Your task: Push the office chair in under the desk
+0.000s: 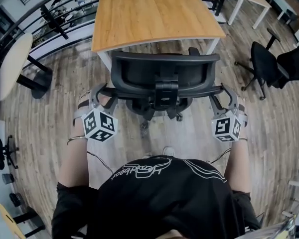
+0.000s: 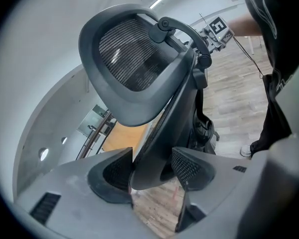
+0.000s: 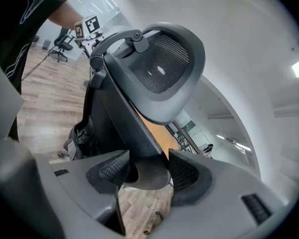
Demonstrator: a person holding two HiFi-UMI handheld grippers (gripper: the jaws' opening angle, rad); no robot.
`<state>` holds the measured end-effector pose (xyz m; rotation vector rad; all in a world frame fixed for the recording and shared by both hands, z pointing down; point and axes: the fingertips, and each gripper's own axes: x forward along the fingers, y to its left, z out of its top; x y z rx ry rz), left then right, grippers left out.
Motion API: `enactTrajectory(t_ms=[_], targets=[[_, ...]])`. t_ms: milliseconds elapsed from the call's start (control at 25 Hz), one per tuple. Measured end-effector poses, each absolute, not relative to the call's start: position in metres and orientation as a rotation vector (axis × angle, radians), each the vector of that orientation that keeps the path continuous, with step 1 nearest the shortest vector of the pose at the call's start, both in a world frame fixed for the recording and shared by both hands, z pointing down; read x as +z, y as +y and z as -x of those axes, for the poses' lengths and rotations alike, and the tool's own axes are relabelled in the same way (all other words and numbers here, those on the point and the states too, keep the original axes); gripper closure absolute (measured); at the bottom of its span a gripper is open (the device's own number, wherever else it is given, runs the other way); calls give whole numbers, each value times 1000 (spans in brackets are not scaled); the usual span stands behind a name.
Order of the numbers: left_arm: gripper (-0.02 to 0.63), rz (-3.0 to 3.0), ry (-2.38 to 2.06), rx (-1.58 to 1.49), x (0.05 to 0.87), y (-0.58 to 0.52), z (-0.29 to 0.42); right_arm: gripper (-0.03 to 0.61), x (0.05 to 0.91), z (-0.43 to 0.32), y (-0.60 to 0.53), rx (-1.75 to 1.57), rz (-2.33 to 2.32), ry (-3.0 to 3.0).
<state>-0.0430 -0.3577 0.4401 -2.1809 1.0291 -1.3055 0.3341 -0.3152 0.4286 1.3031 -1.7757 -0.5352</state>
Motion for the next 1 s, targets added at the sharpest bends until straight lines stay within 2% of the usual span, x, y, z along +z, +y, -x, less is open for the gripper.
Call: enactTrajectory(t_ms=[280,1000], targets=[[374,2148,1123,-1379,441,-418,18,321,428,-362,-401,-569,-1237,-1838],[373,2123,1225,-1362,442,-440,27,321,427,-353,-439,-633,-1208,-1896]])
